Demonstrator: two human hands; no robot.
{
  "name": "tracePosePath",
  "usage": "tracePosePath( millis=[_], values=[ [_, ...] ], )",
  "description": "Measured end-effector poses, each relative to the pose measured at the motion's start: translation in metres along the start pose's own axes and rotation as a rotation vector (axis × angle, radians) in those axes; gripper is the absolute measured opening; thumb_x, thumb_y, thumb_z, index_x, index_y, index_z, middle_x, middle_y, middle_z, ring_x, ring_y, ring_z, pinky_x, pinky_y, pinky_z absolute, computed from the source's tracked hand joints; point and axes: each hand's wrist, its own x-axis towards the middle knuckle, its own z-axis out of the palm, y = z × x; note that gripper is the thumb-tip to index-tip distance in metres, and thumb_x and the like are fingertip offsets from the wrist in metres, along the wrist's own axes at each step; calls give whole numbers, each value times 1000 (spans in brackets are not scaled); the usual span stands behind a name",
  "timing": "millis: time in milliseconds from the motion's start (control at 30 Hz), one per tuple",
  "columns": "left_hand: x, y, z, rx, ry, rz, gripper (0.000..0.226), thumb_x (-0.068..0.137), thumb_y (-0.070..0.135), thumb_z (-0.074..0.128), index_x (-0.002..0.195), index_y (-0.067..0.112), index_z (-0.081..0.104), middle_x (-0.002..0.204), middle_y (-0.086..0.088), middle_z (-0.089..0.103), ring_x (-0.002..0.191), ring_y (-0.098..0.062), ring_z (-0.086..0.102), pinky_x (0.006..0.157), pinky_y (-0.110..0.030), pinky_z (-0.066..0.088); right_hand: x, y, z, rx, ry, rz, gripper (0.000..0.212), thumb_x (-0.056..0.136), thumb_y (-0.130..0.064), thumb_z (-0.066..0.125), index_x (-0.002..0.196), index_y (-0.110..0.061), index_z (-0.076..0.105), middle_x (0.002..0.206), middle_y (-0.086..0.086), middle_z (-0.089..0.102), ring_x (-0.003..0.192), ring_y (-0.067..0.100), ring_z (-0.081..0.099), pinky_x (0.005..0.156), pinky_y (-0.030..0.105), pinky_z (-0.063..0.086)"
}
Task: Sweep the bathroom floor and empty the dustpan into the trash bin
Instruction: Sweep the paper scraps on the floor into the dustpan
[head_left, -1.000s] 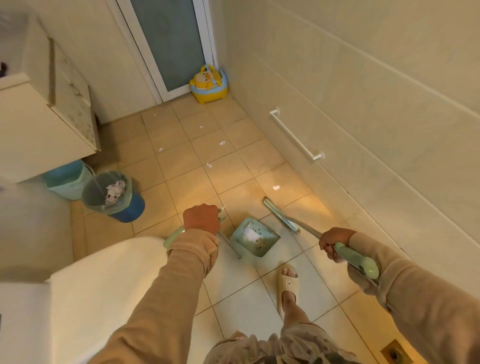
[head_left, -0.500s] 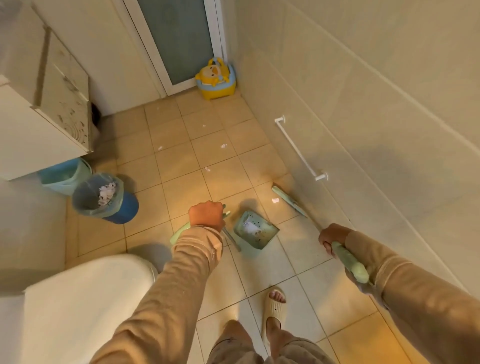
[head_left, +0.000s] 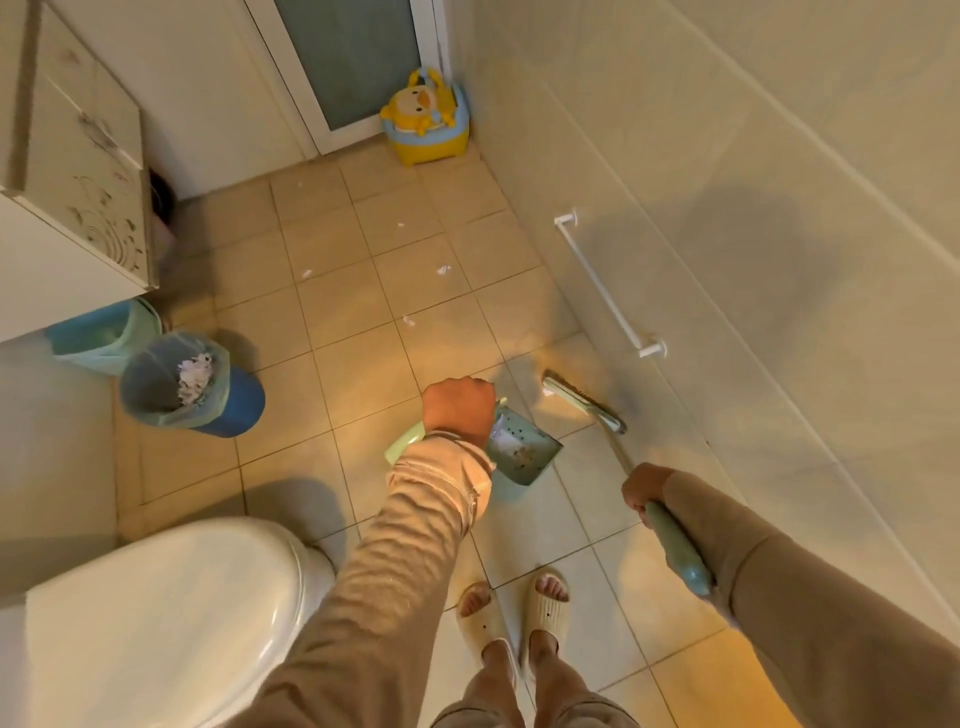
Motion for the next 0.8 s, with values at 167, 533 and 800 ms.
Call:
tracePosePath(
  millis=[167, 533, 800],
  values=[
    [0, -10, 3, 11, 3, 1, 24, 95, 17, 48, 113, 10, 63, 111, -8, 70, 102, -26, 66, 81, -32, 51, -37, 15, 12, -225, -74, -14, 16, 88, -5, 47, 78, -12, 57, 89, 10, 60, 62, 10, 56, 39, 12, 33],
    [-21, -14, 9, -37, -27, 15, 30, 94, 16, 47, 121, 9, 59, 119, -9, 67, 110, -27, 63, 87, -34, 51, -71, 51, 22, 296, -199, 182, 28, 88, 0, 41, 61, -8, 40, 48, 4, 35, 25, 9, 35, 36, 11, 28],
    [-41, -16, 25, -68, -19, -26, 30, 98, 17, 40, 120, 9, 59, 121, -8, 66, 112, -27, 62, 89, -33, 50, -82, 55, 27, 286, -76, 142, 32, 86, 1, 45, 55, -7, 42, 26, 1, 38, 20, 10, 36, 37, 10, 30]
  ],
)
